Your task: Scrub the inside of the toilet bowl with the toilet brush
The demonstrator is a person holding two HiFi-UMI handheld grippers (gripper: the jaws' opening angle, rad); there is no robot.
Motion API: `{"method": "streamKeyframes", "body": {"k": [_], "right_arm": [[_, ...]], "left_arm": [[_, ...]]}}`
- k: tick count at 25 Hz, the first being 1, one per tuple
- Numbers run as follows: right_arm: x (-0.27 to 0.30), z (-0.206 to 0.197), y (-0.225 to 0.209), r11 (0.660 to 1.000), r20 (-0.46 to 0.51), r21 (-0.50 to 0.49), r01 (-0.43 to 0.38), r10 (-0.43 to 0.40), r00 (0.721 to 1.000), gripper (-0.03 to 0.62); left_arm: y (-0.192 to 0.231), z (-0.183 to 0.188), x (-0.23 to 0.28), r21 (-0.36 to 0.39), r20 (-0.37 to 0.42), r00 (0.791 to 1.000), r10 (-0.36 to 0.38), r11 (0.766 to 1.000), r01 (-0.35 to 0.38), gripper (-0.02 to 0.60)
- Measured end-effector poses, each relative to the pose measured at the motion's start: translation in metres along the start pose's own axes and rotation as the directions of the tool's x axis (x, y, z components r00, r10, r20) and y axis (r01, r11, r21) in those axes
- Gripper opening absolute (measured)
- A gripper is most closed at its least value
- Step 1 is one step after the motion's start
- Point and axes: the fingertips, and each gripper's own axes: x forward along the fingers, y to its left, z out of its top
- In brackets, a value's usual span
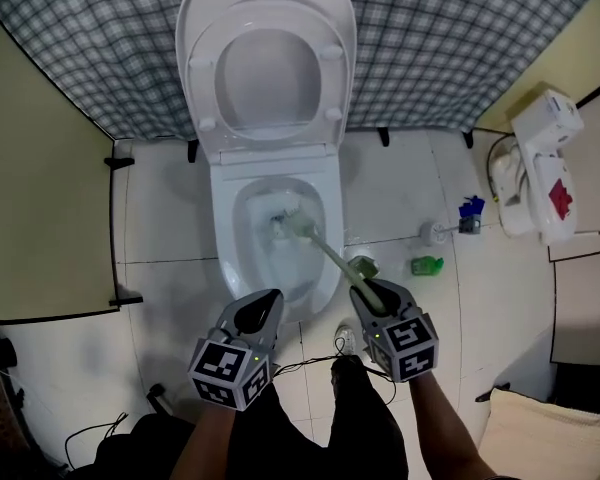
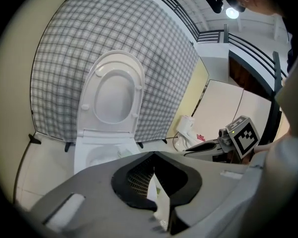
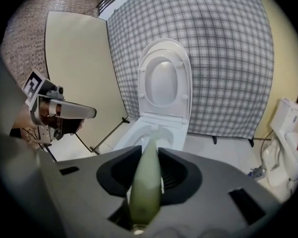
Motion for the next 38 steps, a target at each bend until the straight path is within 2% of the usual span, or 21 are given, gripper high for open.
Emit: {"method": "streamKeyframes", "body": {"k": [5,9,15,23,28,38], "right_arm": [[0.052,-0.016,0.004,1.0,-0.016,0.031,-0.001,0.002,1.0,0.121],[0.092,-0.024,-0.001,1.0,-0.036,0.017,0.019,-0.018,0.999,0.121],[0.142,-0.037,-0.004,0.998,-0.104,0.024,0.064,-0.061,0.993,0.123],[0.197,-0.03,0.0,0.997,-0.115,0.021,0.073,-0.071,0.991,0.123],[0.21,-0.03,0.02,1.0,-0.111,-0.004,0.022,-0.023,0.994,0.121],[0.195,-0.045,0.072,0.983,-0.13,-0.084,-0.162,0.15,0.98,0.123]], "left_arm": [[0.026,-0.028,0.009,-0.03,-0.015,1.0,0.023,0.999,-0.023,0.005],[0.038,-0.043,0.022,-0.041,-0.019,1.0,0.025,0.999,-0.026,0.006],[0.053,-0.047,0.027,-0.052,-0.013,1.0,0.023,0.998,-0.024,0.005],[0.083,-0.049,0.03,-0.055,-0.023,0.999,0.033,0.998,-0.034,0.006],[0.092,-0.056,0.029,-0.064,-0.038,0.999,0.038,0.997,-0.04,0.006],[0.093,-0.065,0.029,-0.076,-0.055,0.997,0.045,0.996,-0.049,0.006]]}}
